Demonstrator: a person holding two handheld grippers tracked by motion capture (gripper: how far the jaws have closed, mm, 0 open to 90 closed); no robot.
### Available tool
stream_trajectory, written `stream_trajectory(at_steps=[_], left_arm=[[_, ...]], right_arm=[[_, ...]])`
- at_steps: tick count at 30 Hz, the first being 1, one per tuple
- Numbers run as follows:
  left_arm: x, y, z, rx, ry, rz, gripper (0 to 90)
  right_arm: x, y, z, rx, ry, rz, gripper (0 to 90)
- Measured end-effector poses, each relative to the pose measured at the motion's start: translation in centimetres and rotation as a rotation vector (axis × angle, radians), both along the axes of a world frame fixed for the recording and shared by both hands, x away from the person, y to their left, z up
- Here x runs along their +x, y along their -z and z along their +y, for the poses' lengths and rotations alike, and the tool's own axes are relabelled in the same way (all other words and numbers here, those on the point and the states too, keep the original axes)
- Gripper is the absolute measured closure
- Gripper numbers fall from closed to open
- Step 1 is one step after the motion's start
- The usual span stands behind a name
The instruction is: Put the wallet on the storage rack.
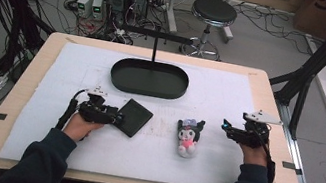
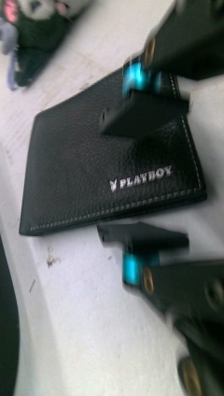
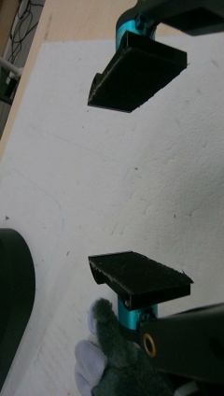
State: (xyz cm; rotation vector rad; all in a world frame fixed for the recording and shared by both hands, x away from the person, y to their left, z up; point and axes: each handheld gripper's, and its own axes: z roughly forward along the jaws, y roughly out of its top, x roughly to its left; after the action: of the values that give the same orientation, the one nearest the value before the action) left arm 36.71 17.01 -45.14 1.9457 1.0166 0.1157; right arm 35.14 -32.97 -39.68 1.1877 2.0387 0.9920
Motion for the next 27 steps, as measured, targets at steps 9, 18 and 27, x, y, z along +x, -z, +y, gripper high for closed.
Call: stream_trajectory(at_steps=[9,18,27], left_arm=[[-0.1,-0.7,0.8,-0.120,-0.041,-0.009,79.6],[-0.4,-3.2,3.4,-0.195,-0.108,-0.128,82.4],[-1.3,-6.4,6.3,-0.004,-0.212,-0.341,82.9]], right_arm=[[0.0,-0.1,-0.2,0.000,0.009,-0.003,20.8],[-0.1,-0.1,-0.4,-0.001,0.016,-0.001,20.8],[-0.1,0.0,-0.4,-0.002,0.017,0.001,20.8]])
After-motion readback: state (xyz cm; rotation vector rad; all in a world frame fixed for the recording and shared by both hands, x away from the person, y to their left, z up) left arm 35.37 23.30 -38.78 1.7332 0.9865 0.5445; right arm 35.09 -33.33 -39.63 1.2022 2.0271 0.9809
